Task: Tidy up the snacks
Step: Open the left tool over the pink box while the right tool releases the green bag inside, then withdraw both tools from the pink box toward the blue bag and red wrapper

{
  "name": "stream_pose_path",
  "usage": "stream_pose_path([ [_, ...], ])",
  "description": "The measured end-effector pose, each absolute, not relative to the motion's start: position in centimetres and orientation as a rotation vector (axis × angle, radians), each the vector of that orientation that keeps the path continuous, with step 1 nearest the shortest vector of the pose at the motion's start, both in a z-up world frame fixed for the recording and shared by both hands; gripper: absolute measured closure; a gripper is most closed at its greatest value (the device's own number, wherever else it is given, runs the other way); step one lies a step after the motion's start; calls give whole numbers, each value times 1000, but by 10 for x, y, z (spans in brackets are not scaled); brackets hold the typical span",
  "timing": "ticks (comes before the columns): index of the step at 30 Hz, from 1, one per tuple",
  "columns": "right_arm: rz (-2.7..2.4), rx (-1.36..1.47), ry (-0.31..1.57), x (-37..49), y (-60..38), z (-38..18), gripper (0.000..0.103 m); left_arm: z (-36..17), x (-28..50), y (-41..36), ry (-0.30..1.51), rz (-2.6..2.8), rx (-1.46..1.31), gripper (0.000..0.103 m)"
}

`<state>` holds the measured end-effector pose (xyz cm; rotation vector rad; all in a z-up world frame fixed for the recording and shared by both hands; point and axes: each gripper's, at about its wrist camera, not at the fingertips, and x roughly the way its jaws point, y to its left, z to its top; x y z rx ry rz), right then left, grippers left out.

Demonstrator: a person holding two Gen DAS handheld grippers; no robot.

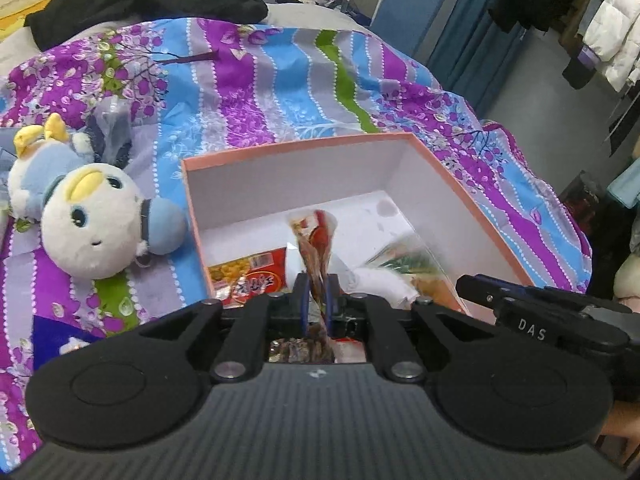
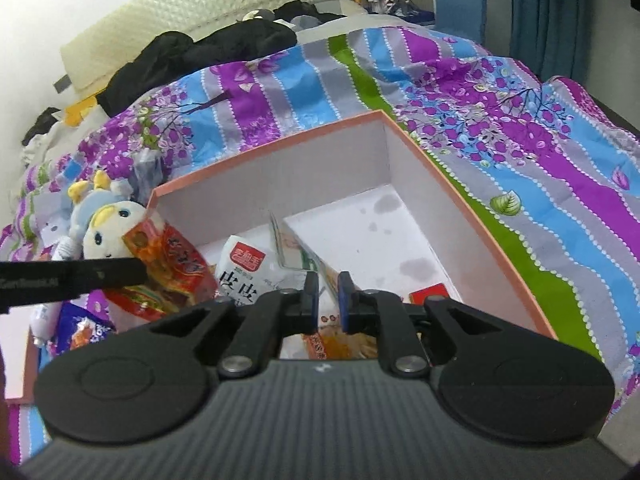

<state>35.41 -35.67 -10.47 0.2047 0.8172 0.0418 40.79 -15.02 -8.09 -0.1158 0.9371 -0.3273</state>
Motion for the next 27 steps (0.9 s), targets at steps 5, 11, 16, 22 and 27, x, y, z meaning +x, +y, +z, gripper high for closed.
stream_pose_path([
  [5, 32, 204, 779, 341, -352, -88, 21, -60, 385, -137, 891, -312, -99, 47],
  [11, 50, 175, 736, 314, -333, -58, 18, -28, 349, -111, 839, -287, -122, 37],
  [16, 87, 160, 731, 287, -307, -31, 18, -6, 313, -89, 790, -257, -125, 25],
  [22, 129, 84, 799, 247, -257, 0, 18, 2, 276, -54, 772, -205, -155, 25],
  [27, 265, 5, 856, 215, -216, 30, 18, -8, 255, -22, 794, -146, -189, 25],
])
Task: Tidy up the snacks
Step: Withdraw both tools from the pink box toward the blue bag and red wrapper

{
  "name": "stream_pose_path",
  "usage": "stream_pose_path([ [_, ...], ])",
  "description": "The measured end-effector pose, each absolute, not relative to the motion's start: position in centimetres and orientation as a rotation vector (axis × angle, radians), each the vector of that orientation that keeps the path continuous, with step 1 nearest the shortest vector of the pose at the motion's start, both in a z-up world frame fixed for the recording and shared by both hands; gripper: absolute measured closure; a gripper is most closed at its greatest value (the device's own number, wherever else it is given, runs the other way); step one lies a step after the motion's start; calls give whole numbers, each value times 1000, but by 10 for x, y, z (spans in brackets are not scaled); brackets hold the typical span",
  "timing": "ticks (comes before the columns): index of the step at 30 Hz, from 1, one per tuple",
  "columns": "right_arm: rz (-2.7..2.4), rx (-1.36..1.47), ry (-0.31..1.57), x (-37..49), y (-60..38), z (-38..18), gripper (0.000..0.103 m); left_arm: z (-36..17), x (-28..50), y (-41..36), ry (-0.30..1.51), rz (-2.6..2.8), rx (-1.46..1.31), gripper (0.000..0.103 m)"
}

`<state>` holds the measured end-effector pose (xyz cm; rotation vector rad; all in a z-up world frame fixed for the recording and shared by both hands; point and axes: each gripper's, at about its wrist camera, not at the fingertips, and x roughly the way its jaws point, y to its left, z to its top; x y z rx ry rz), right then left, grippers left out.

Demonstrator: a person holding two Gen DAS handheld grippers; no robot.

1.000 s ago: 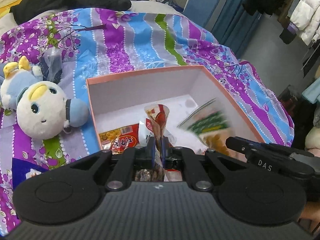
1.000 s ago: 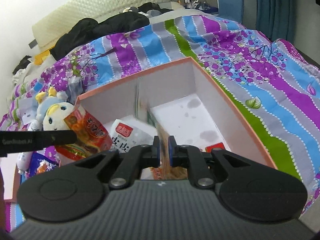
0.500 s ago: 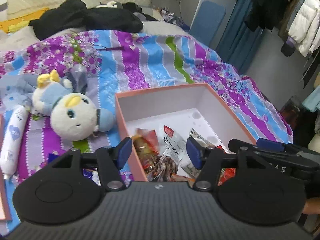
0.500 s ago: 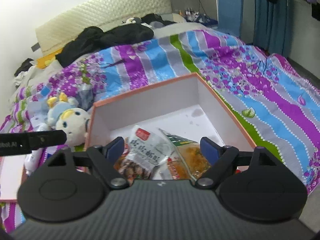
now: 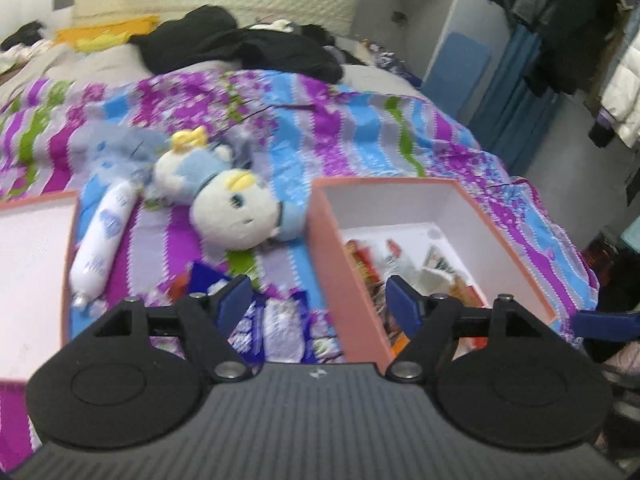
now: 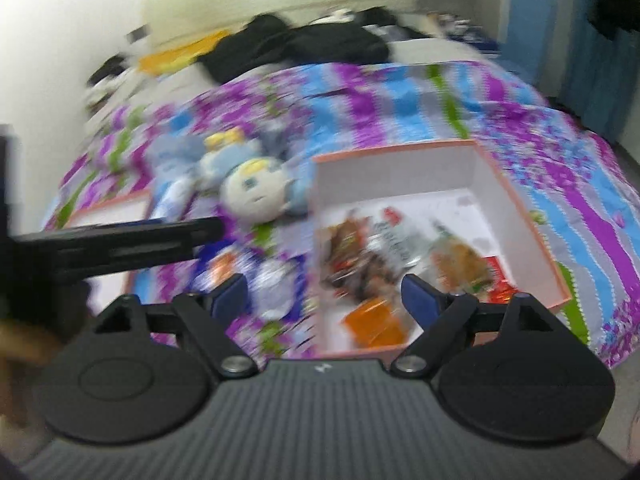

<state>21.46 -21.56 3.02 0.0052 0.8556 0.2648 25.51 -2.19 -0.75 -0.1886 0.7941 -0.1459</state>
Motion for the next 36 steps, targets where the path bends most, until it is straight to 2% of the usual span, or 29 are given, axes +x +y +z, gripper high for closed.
stream_pose_path([
  [5, 377, -109, 863, 194, -177, 61, 18, -21, 240, 7, 814, -79, -221, 25],
  [11, 519, -179, 867, 187, -146, 73, 18, -29, 225, 37, 824, -7, -254, 25],
  [16, 560, -205, 1010, 198, -128, 53, 18, -29, 214, 60, 814, 25, -282, 25],
  [26, 478, -352, 1092, 193, -109, 41, 18, -36, 194, 99, 807, 55, -334, 25],
  [30, 477, -371, 1048, 183, -105, 42, 18, -46, 189, 112, 815, 62, -356, 25],
  [36, 536, -256, 1104, 193, -99, -18, 18, -62, 199, 132, 797, 41, -382, 25],
])
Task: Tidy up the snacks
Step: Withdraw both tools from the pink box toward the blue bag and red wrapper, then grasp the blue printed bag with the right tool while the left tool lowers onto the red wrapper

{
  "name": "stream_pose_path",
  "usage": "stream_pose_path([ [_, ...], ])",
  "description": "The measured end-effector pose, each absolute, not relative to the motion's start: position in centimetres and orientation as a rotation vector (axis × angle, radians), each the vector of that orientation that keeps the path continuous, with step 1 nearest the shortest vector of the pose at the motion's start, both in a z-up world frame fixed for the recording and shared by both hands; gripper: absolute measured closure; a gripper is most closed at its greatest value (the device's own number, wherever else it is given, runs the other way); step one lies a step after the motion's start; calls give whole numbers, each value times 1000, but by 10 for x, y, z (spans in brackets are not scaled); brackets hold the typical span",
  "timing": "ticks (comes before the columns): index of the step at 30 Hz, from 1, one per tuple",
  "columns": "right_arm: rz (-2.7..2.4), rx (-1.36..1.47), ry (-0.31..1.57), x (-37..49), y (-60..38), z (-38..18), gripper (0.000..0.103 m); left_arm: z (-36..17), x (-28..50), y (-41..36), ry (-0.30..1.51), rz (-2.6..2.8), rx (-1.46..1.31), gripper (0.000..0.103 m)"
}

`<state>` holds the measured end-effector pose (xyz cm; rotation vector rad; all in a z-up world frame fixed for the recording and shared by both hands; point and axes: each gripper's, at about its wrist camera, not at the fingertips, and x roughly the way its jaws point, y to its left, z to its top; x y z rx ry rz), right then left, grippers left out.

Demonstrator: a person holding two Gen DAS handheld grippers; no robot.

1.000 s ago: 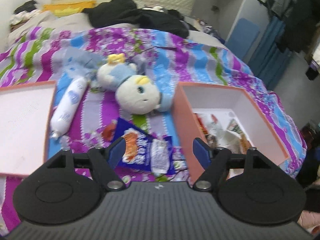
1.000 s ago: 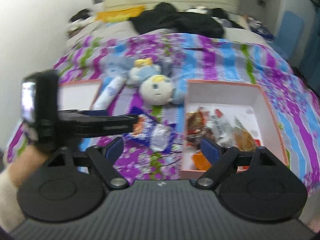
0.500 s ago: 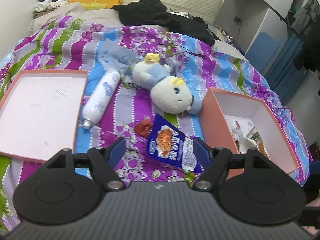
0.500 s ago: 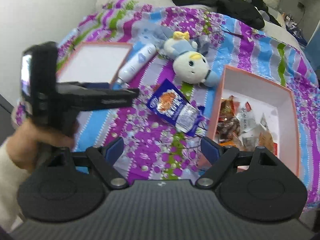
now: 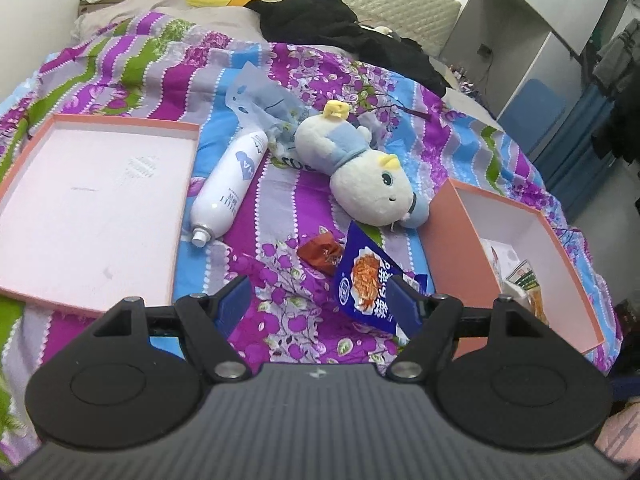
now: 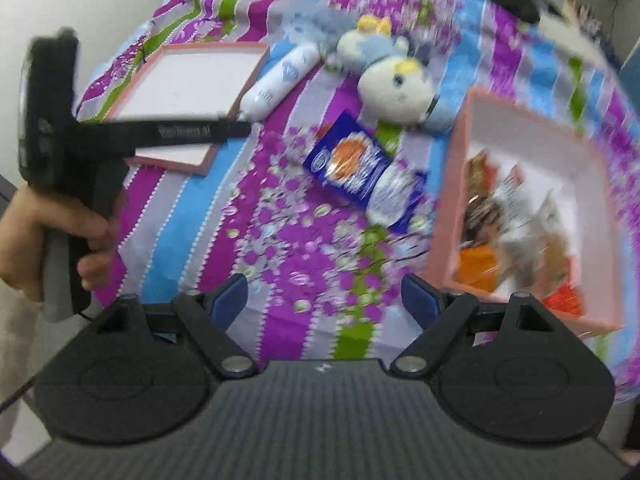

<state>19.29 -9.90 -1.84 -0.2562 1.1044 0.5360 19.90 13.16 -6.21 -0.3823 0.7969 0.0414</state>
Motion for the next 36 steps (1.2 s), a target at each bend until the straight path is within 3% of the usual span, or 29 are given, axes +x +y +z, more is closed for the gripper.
stream_pose_path([
  [14, 485, -273, 708, 197, -65, -120, 18, -148, 284, 145, 867, -139, -496, 25],
  [17, 442, -325, 668, 208, -64, -137, 19, -167, 305, 139, 880, -177, -480, 25],
  [19, 414, -364, 653, 219, -62, -152, 24, -177, 318, 137, 882, -178, -467, 25],
  [30, 395, -634, 514, 260, -39, -221, 27, -202, 366, 163, 856, -156, -510, 27],
  [31, 394, -647, 521, 263, -39, -227, 36, -203, 367, 163, 865, -149, -493, 27],
  [32, 398, -653, 543, 267, -40, -234, 52, -205, 368, 163, 880, -143, -475, 27],
  [33, 401, -646, 570, 272, -43, -238, 59, -207, 369, 163, 901, -131, -454, 27],
  [36, 395, -606, 579, 277, -53, -238, 71, -212, 365, 166, 906, -117, -419, 27],
])
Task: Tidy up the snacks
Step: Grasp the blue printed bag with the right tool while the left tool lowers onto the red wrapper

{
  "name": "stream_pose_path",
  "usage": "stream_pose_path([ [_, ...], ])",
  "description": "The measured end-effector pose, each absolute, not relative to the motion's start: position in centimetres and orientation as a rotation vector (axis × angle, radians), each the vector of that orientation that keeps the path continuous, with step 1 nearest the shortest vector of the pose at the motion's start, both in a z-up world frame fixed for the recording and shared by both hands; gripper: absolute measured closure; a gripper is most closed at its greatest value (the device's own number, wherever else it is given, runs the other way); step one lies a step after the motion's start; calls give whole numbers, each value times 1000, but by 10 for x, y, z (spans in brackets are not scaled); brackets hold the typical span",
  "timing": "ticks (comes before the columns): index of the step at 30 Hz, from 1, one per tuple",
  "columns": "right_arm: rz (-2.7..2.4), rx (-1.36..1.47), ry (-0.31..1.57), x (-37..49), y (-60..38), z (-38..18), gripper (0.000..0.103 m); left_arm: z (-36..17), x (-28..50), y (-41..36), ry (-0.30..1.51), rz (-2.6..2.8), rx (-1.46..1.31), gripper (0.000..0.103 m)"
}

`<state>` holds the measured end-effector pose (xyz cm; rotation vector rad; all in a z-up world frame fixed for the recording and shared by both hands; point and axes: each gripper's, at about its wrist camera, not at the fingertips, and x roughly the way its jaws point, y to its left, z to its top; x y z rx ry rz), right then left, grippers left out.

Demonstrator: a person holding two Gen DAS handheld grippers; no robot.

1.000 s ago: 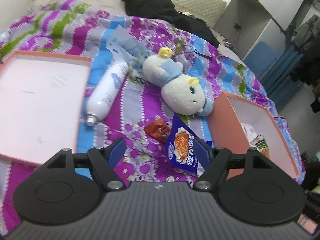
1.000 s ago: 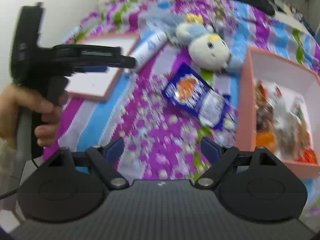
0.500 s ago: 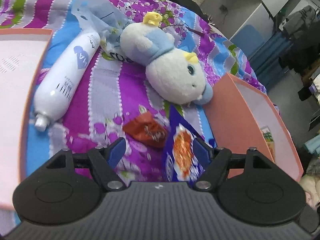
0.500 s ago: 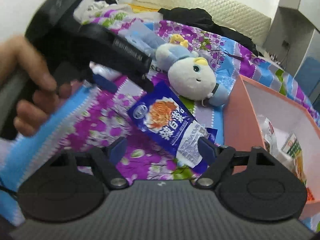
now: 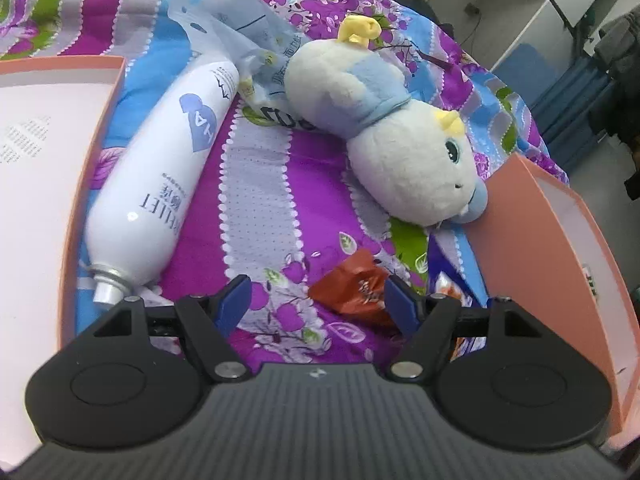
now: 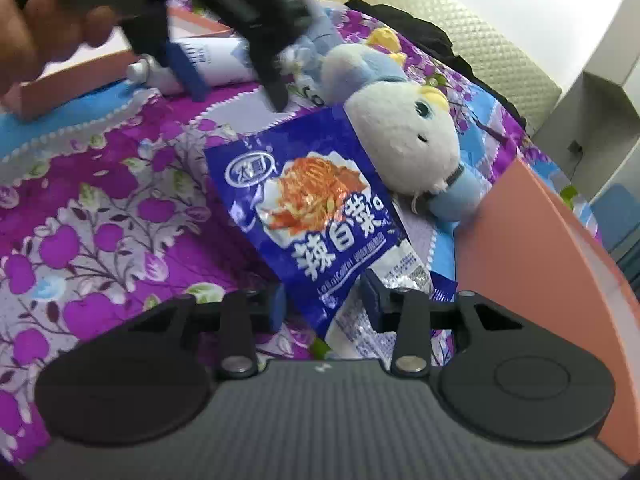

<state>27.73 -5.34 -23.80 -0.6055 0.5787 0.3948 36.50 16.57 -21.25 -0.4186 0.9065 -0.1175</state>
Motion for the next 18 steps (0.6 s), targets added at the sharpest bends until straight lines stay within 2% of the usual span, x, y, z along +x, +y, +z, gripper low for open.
stream_pose_path([
  [2, 365, -569, 573, 278, -59, -231, 83, -215, 364, 168, 912, -126, -416, 26],
  [5, 315, -498, 560, 285, -70, -216, 93, -215, 360, 168, 901, -123, -418, 25],
  [8, 275, -386, 574, 293, -85, -198, 98, -212, 360, 162, 889, -157, -411, 25],
  [12, 254, -274, 588, 300, -100, -180, 99, -214, 367, 144, 948, -188, -370, 22],
  [18, 253, -177, 607, 301, -107, -168, 99, -215, 378, 126, 937, -205, -395, 18],
])
